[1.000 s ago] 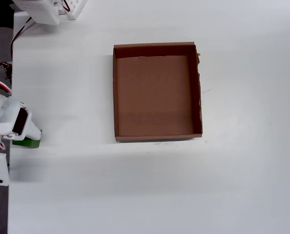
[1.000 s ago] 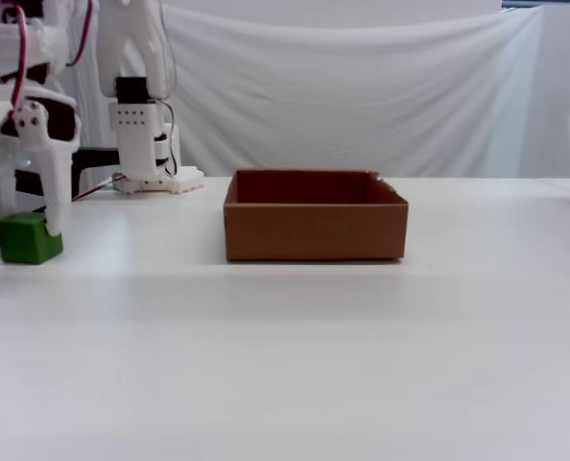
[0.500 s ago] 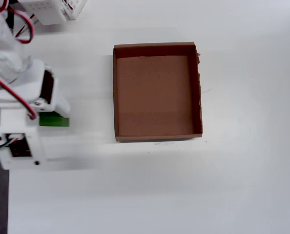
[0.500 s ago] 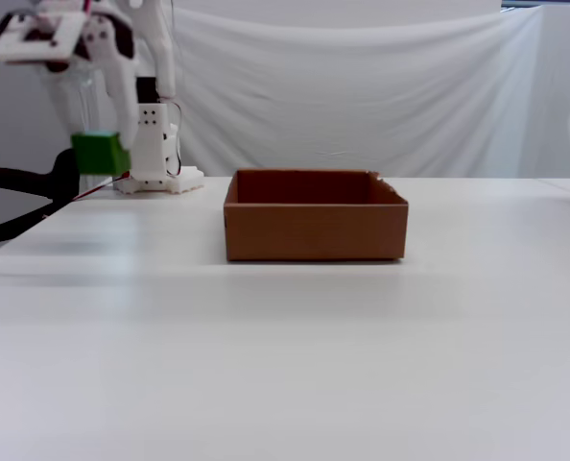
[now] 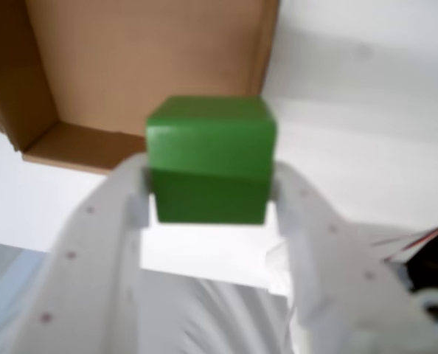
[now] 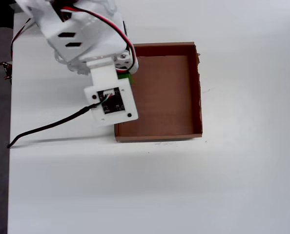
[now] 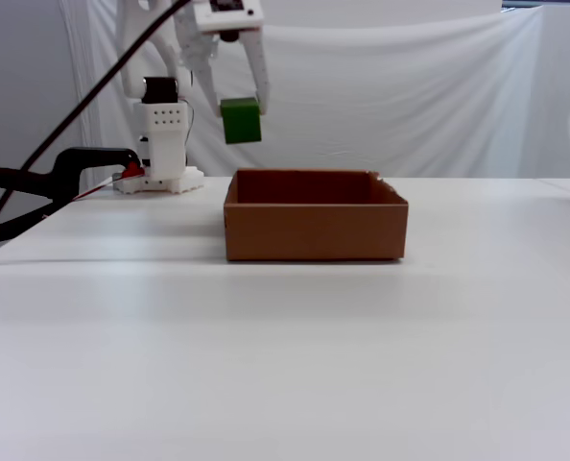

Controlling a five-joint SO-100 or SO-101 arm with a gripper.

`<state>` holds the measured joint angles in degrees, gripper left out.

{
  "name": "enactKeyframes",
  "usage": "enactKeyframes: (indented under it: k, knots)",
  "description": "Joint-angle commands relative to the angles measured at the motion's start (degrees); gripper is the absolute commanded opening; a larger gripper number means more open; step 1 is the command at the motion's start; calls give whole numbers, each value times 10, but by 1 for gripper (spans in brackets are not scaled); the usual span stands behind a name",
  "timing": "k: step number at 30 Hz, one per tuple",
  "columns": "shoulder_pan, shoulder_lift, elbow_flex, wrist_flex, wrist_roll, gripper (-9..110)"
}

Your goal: Grasp a green cube and put it in a box.

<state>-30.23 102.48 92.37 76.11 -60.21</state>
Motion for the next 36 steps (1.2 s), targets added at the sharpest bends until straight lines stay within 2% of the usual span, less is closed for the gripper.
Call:
enactKeyframes:
  k: [1,8,17,36]
  knots:
    - [-44,-13,-32,3,9,15]
    - [-83,-129,-75,-48,28,15]
    - [-36,-272,-163,-105,14,15]
    - [-44,-335,-185,-133,18,15]
